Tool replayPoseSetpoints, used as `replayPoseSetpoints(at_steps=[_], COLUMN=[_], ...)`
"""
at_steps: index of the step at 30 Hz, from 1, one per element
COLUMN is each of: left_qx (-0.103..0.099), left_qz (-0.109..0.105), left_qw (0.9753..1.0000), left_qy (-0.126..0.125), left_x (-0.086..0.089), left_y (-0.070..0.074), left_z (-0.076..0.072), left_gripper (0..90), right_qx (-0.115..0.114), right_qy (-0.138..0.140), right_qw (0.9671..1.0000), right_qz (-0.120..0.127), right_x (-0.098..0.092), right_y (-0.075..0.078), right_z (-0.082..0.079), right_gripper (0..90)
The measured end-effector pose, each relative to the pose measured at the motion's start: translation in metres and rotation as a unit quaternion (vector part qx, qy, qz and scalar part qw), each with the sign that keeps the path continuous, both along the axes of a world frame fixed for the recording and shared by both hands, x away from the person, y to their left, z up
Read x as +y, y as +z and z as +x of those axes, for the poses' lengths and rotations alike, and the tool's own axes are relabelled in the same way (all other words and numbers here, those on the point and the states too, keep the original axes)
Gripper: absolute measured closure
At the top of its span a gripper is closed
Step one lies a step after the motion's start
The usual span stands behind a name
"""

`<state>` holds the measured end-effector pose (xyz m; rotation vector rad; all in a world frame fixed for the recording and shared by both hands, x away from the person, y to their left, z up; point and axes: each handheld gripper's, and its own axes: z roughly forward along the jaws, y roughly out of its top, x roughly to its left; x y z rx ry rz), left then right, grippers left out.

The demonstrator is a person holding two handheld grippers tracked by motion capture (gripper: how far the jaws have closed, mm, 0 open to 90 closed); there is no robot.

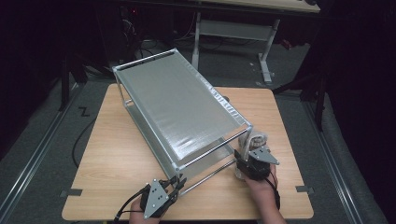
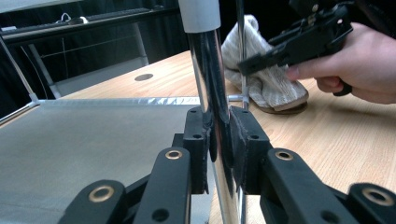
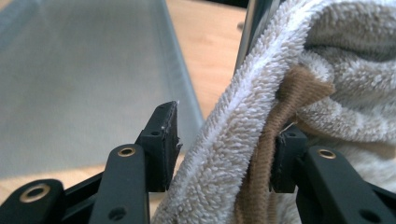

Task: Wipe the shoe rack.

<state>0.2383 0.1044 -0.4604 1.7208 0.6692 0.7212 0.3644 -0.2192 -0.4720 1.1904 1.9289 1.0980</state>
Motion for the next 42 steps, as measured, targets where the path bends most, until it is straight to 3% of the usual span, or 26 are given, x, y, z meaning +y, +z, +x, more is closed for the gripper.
replayPoseSetpoints(at_steps=[5, 13, 24, 34, 42], left_qx=[0.000, -0.001, -0.002, -0.001, 0.002], left_qz=[0.000, 0.002, 0.002, 0.000, -0.005], left_qw=[1.0000, 1.0000, 1.0000, 1.0000, 1.0000], left_qy=[-0.001, -0.002, -0.001, -0.001, -0.001], left_x=[0.000, -0.001, -0.001, -0.001, -0.001], left_y=[0.000, 0.000, 0.000, 0.000, -0.001], left_z=[0.000, 0.001, 0.001, 0.001, 0.001], left_gripper=[77.2, 77.3, 77.2, 77.2, 77.4], right_qx=[0.028, 0.025, -0.031, -0.107, -0.088], right_qy=[0.004, -0.002, -0.008, -0.004, 0.003], right_qw=[0.9995, 0.9997, 0.9995, 0.9940, 0.9960], right_qz=[-0.012, -0.007, 0.005, 0.021, 0.013], right_x=[0.000, 0.000, 0.001, 0.002, 0.003], right_y=[-0.009, -0.007, 0.020, 0.059, 0.048], right_z=[0.004, 0.004, 0.000, -0.014, -0.012], right_gripper=[51.5, 51.0, 50.4, 48.9, 48.1])
